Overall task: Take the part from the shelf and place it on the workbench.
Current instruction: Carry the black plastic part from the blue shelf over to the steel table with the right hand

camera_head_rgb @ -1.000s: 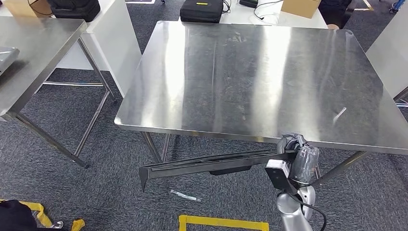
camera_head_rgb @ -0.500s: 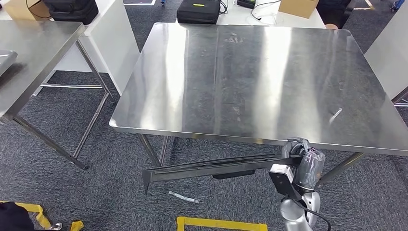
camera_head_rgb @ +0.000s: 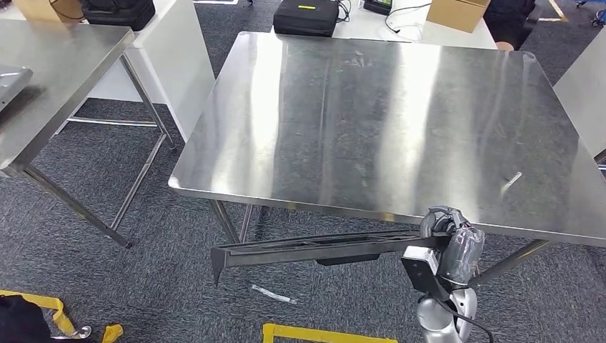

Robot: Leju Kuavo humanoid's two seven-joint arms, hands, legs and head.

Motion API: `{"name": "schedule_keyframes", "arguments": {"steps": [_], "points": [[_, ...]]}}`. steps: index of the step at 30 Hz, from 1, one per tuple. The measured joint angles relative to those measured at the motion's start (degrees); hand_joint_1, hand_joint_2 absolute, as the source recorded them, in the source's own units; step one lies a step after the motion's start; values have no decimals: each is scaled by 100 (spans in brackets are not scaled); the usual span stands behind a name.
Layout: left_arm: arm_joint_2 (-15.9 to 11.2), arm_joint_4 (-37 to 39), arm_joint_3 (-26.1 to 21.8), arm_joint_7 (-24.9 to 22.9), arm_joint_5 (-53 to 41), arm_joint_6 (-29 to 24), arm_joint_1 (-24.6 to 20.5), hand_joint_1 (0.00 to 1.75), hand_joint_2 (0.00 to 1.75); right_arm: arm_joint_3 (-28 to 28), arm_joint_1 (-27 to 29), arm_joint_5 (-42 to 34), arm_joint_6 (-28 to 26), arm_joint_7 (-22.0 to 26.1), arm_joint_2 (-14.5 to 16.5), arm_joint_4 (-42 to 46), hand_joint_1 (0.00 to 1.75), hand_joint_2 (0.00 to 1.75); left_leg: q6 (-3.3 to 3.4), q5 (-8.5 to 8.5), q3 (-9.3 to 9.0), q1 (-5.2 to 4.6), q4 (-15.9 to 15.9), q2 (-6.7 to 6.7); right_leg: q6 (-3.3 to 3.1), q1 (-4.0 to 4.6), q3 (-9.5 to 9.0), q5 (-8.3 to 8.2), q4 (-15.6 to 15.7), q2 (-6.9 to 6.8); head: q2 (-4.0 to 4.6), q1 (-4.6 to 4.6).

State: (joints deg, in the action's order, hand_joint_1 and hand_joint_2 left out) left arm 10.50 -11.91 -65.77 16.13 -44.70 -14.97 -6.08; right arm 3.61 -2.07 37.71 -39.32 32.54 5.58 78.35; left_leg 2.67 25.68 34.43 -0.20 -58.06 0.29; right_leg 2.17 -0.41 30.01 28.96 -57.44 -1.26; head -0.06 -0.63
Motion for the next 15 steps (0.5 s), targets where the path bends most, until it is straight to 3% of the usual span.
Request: {"name": "schedule_keyframes", "arguments": {"steps": [2, 5, 6, 7, 8, 10, 12, 15], "points": [[-1, 0, 0, 1, -2, 9, 2, 0, 0, 11, 9, 18, 0, 0, 2, 37, 175, 175, 37, -19, -87, 32, 87, -24, 28, 4, 121, 123, -258, 28, -1, -8], [1, 0, 1, 1, -6, 33, -9, 0, 0, 31, 51, 18, 0, -7, -1, 55, 175, 175, 77, 3, -141, 46, 117, -69, 16, -11, 772, 502, -1404, 81, -1, -25], [4, 0, 1, 1, -6, 39, -6, 0, 0, 34, 72, 18, 0, -9, -2, 55, 175, 175, 79, 19, -156, 45, 116, -90, 42, -20, 948, 535, -1648, 85, -1, -24], [7, 0, 1, 1, -6, 41, -1, 0, 0, 36, 87, 17, 0, -9, -3, 55, 175, 175, 74, 41, -180, 47, 114, -112, 90, -30, 1012, 465, -1662, 88, 0, -25], [9, 0, 1, 0, -5, 42, 3, 0, 0, 37, 94, 18, 0, -9, -5, 56, 175, 175, 60, 67, -215, 53, 111, -133, 152, -42, 954, 302, -1438, 89, 0, -25], [10, 0, 0, 0, -4, 43, 6, 0, 0, 37, 93, 17, 0, -9, -8, 63, 175, 175, 10, 139, -296, 53, 93, -168, 258, -67, 616, -112, -606, 93, 0, -27], [7, 0, 0, 0, -4, 44, 1, 0, 0, 35, 88, 17, 0, -10, -7, 74, 175, 175, -51, 209, -329, 30, 70, -192, 212, -72, 375, -307, -92, 103, 1, -25], [2, 0, 0, -1, -4, 44, 3, 0, 0, 41, 90, 19, 0, -13, -7, 86, 175, 175, -112, 263, -321, 37, 62, -193, 41, -61, 337, -296, -40, 111, 1, -16]]}}
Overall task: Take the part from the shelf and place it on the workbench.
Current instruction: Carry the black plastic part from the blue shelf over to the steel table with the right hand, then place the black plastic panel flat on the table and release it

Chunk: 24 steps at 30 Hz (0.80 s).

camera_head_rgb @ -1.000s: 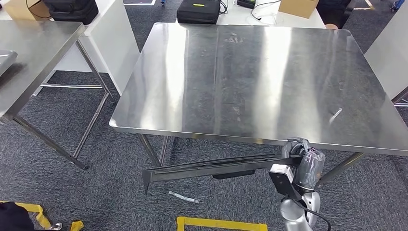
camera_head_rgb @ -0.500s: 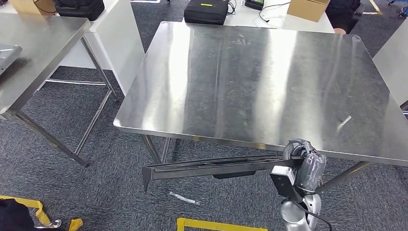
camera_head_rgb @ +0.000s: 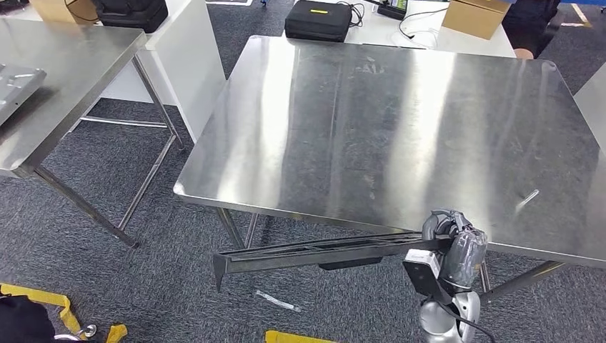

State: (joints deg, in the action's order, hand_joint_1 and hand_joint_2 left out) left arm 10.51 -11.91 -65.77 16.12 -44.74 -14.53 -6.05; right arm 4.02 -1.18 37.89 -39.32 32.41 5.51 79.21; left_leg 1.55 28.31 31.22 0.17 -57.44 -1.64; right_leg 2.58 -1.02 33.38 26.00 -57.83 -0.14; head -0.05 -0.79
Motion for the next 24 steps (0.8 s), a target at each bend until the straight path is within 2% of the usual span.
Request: {"name": "schedule_keyframes", "arguments": {"steps": [2, 3, 5, 6, 7, 8, 10, 11, 12, 15, 17, 18, 19, 21, 22, 23, 24], "points": [[-3, 0, 0, 0, 0, -1, -1, 0, 0, 10, -2, 2, 0, 0, 0, 14, 175, 175, -52, 135, 93, 23, -217, 46, -86, -26, -41, 26, 11, 1, 0, 6], [-3, 0, 0, -1, -1, -1, -2, 0, 0, 13, -3, 2, 0, 0, 2, 21, 175, 175, -80, 272, 233, 33, -499, 76, -126, -37, -69, 45, 15, 0, -1, 10], [-2, 0, 1, -5, -3, 3, 0, 0, 0, 17, -2, 3, 0, 0, 4, 26, 175, 175, -118, 587, 689, 42, -1329, 118, -187, -22, -108, 90, 15, -6, 0, 16], [-1, 0, 1, -9, -4, 4, 5, 0, 0, 19, 0, 3, 0, 0, 4, 26, 175, 175, -123, 653, 901, 44, -1651, 127, -204, -14, -127, 111, 14, -7, -1, 16], [-1, 0, 1, -14, -4, 6, 10, 0, 0, 20, 2, 3, 0, 0, 4, 26, 175, 175, -113, 607, 1023, 44, -1776, 132, -213, -6, -152, 135, 14, -6, -1, 17], [-1, 0, 0, -18, -4, 7, 14, 0, 0, 21, 3, 3, 0, 0, 5, 26, 175, 175, -89, 441, 1016, 42, -1650, 135, -213, 3, -188, 162, 15, -4, -1, 17], [-10, -1, 0, -21, -4, 7, 13, 0, 0, 23, 4, 5, 1, 0, 6, 26, 175, 175, 10, -36, 702, 19, -871, 156, -198, 12, -273, 229, 22, -1, -1, 15], [-19, -1, 1, -22, -4, 8, 8, 0, 0, 25, 2, 7, 1, 1, 5, 27, 175, 175, 62, -167, 527, -5, -492, 183, -176, 31, -310, 265, 25, -1, 0, 12], [-27, -1, 2, -22, -5, 11, 1, 0, 0, 27, -2, 7, 2, 1, 5, 27, 175, 175, 104, -218, 403, -33, -232, 206, -148, 34, -333, 295, 37, -3, -1, 11], [-34, 0, 5, -25, -9, 37, -3, 0, 0, 32, -1, 3, 2, 3, 3, 24, 175, 175, 186, -142, 262, -78, -16, 194, 1, 27, -385, 260, -11, -16, -1, 17], [-33, 0, 6, -26, -9, 49, 6, 0, 0, 34, -3, 2, 2, 4, -4, 21, 175, 175, 244, -130, 103, -58, 48, 169, 45, 28, -351, 319, -191, -14, -1, -1], [-33, 0, 7, -26, -9, 53, 5, 0, 0, 33, -14, 0, 2, 5, -8, 20, 175, 175, 261, -122, 27, -45, 64, 160, 39, 26, -235, 413, -415, -10, -1, -12], [-30, 0, 7, -25, -10, 55, 3, 0, 0, 32, -20, -3, 2, 5, -12, 20, 175, 175, 270, -97, -12, -45, 68, 155, 33, 25, -43, 530, -753, -6, -1, -21], [-20, 0, 8, -25, -10, 59, 3, 0, 0, 31, -14, -7, 1, 5, -17, 16, 175, 175, 273, -28, -74, -48, 67, 133, 52, 24, 456, 739, -1443, -2, -1, -26], [-14, 0, 8, -25, -10, 58, 11, 0, 0, 31, -3, -7, 1, 4, -20, 14, 175, 175, 268, 15, -118, -49, 67, 121, 84, 23, 625, 766, -1585, -2, -2, -25], [-10, 0, 8, -26, -10, 58, 18, 0, 0, 32, 5, -7, 1, 4, -25, 11, 175, 175, 259, 65, -177, -47, 66, 109, 124, 21, 680, 701, -1496, -2, -2, -27], [-7, 0, 8, -26, -10, 57, 25, 0, 0, 32, 9, -8, 2, 4, -29, 9, 175, 175, 245, 120, -249, -44, 66, 97, 171, 17, 631, 543, -1201, -2, -2, -27]]}}
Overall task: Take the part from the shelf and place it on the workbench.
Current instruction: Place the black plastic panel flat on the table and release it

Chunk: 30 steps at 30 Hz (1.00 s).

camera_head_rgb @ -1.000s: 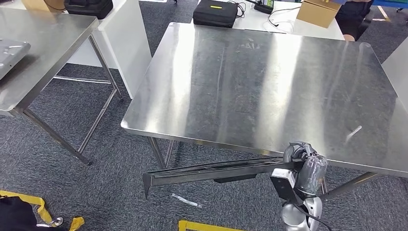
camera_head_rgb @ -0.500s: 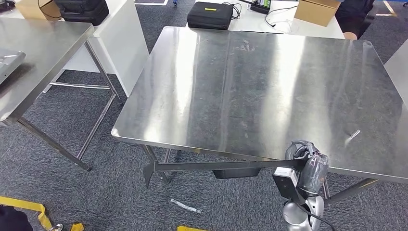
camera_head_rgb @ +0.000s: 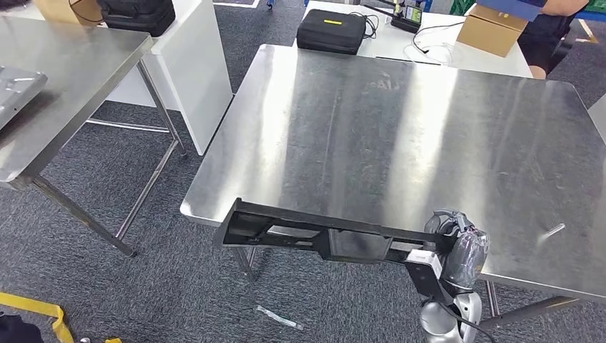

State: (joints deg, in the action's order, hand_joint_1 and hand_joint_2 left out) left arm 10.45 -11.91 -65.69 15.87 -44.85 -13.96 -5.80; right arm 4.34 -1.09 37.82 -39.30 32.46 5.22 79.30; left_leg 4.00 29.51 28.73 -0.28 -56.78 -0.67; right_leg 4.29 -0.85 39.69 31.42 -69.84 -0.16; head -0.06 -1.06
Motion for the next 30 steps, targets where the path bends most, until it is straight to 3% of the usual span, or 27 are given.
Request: {"name": "schedule_keyframes", "arguments": {"steps": [1, 2, 3, 4, 5, 7, 8, 10, 12, 13, 14, 15, 17, 19, 23, 25, 27, 28, 29, 30], "points": [[2, 0, 0, 0, 0, -1, 4, 0, 0, 0, 2, 0, 1, 0, -3, -2, 175, 175, -21, 65, -71, 3, 0, -8, 48, -7, -111, -254, 419, -3, 0, -2], [2, 0, 1, 0, 0, -1, 3, 0, 0, -1, 4, 0, 1, 0, -4, -7, 175, 175, -47, 137, -145, 1, -2, -13, 45, -4, -222, -457, 781, -10, 1, 2], [2, 0, 1, 0, 1, -1, -1, 0, 0, -2, 3, -1, 1, 0, -4, -11, 175, 175, -79, 200, -194, -3, -1, -15, 2, 10, -323, -597, 1029, -18, 1, 3], [1, 0, 3, 0, 1, -1, -5, 0, 0, -3, 4, -2, 1, 0, -4, -16, 175, 175, -115, 255, -225, -8, 10, -13, -68, 28, -382, -671, 1148, -22, 1, 9], [1, 0, 5, 0, 2, -1, -8, 0, 0, -3, 3, -4, 1, 0, -4, -20, 175, 175, -148, 279, -257, -12, -2, -10, -156, 46, -410, -637, 1152, -20, 0, 16], [1, -1, 13, -1, 2, -2, -17, 0, 0, -2, -6, -7, 1, 2, -4, -20, 175, 175, -198, 255, -226, -7, -160, 4, -268, 19, -503, -597, 1169, 6, 0, 26], [2, -1, 17, -1, 2, -4, -22, 0, 0, -2, -13, -8, 1, 3, -5, -21, 175, 175, -219, 220, -130, -5, -383, 14, -318, -2, -564, -562, 1181, 12, 1, 30], [3, -1, 24, -2, 1, -7, -27, 0, 0, -3, -26, -16, 1, 5, -5, -25, 175, 175, -271, 270, 319, 16, -1053, 30, -399, -21, -691, -467, 1195, 15, 1, 38], [5, 0, 27, -4, 1, -7, -20, 0, 0, -5, -31, -22, 1, 8, -2, -38, 175, 175, -325, 541, 865, 44, -1656, 35, -430, -20, -797, -356, 1196, 25, 1, 44], [5, 0, 27, -6, 3, -7, -13, 0, 0, -5, -30, -22, 1, 9, -1, -50, 175, 175, -345, 650, 1066, 54, -1770, 38, -428, -20, -861, -299, 1196, 36, 1, 44], [5, 0, 27, -7, 4, -7, -8, 0, 0, -5, -31, -22, 1, 10, -1, -64, 175, 175, -352, 647, 1181, 62, -1710, 41, -420, -21, -938, -236, 1197, 48, 2, 44], [5, 0, 27, -8, 5, -7, -4, 0, 0, -6, -37, -22, 0, 11, -2, -78, 175, 175, -348, 504, 1198, 69, -1481, 46, -409, -22, -1026, -179, 1197, 56, 1, 44], [2, 0, 27, -7, 10, -3, 0, 0, 0, -8, -87, -25, 0, 16, -3, -102, 175, 175, -313, -107, 1077, 72, -785, 61, -367, -16, -1204, -62, 1195, 71, 2, 40], [4, 1, 28, 11, 24, 18, 0, 0, 0, -8, -182, -41, 0, 29, -9, -123, 175, 175, -257, -489, 982, 41, -394, 76, -291, 11, -1280, 40, 1196, 91, 2, 43], [29, 2, 24, 61, 61, 68, -8, 0, 0, -7, -317, -82, 1, 84, -34, -149, 175, 175, -135, -510, 859, 22, -301, 53, -153, 47, -1343, 189, 1222, 79, 0, 48], [40, 1, 24, 83, 62, 89, -17, 0, 0, -5, -351, -173, 1, 148, -49, -163, 175, 175, -65, -489, 785, 38, -241, 48, -153, 50, -1127, 370, 788, 62, 0, 41], [45, 0, 25, 110, 52, 119, -22, 0, 0, 7, -366, -306, 1, 264, -57, -175, 175, 175, -11, -442, 757, 23, -236, 31, -176, 50, -595, 619, -26, 60, 0, 37], [47, 0, 25, 119, 43, 133, -20, 0, 0, 14, -373, -336, 1, 305, -66, -179, 175, 175, 2, -417, 743, 14, -236, 16, -163, 49, -351, 661, -323, 60, 0, 38], [48, 0, 25, 125, 34, 139, -16, 0, 0, 17, -397, -334, 0, 321, -75, -180, 175, 175, 7, -387, 715, 7, -237, -2, -128, 49, -191, 599, -426, 60, 0, 38], [49, 1, 25, 127, 22, 145, -14, 0, 0, 16, -437, -271, 1, 298, -85, -181, 175, 175, 5, -357, 675, 2, -238, -19, -77, 48, -160, 427, -280, 59, 0, 38]]}}
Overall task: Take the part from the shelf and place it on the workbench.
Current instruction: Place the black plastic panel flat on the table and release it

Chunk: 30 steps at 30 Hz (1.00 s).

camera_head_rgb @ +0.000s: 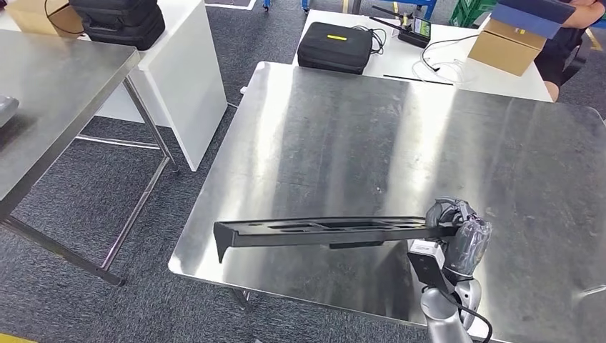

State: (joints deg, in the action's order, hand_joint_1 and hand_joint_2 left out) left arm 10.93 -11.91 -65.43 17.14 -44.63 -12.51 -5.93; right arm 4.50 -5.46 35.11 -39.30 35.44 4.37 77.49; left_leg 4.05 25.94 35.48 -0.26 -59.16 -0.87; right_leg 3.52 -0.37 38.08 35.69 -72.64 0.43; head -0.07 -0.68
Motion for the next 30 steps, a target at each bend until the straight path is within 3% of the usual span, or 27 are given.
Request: {"name": "schedule_keyframes", "arguments": {"steps": [2, 4, 5, 10, 16, 22, 30], "points": [[6, 1, 7, 1, -36, 16, 2, 0, 0, -10, -157, 167, 0, -79, -22, -3, 175, 175, -23, 71, -98, -13, -1, -24, 80, 2, -202, -522, 767, 0, 1, -2], [9, 1, 21, 1, -83, 33, -6, 0, 0, -31, -408, 339, 13, -229, -52, -19, 175, 175, -49, 129, -141, -48, -15, -34, 47, 3, -398, -859, 1328, -2, 0, 3], [7, 1, 32, 0, -106, 40, -7, 0, 0, -54, -586, 429, 26, -360, -82, -55, 175, 175, -45, 141, -135, -67, -22, -35, 12, 2, -423, -910, 1403, 0, 0, 6], [-1, 2, 78, 0, -214, 83, -17, 0, 0, -212, -2081, 1164, 24, -1273, -466, -887, 175, 175, -18, 136, -169, -84, 15, -13, -21, 3, -428, -926, 1417, 26, 0, 11], [-7, 2, 105, 0, -252, 97, -19, 0, 0, -214, -3613, 1563, 7, -1415, -787, -2239, 175, 175, -50, 123, -182, -81, 41, -22, -58, 14, -429, -921, 1416, 16, 0, 12], [-7, 2, 107, 0, -255, 97, -17, 0, 0, -214, -4056, 1569, 6, -1410, -884, -2772, 175, 175, -60, 126, -178, -84, 42, -24, -63, 15, -432, -918, 1417, 13, 1, 11], [-7, 2, 107, 0, -255, 97, -16, 0, 0, -214, -4151, 1576, 4, -1398, -915, -2984, 175, 175, -59, 127, -174, -104, 42, -25, -62, 0, -436, -918, 1427, 12, 1, 11]]}}
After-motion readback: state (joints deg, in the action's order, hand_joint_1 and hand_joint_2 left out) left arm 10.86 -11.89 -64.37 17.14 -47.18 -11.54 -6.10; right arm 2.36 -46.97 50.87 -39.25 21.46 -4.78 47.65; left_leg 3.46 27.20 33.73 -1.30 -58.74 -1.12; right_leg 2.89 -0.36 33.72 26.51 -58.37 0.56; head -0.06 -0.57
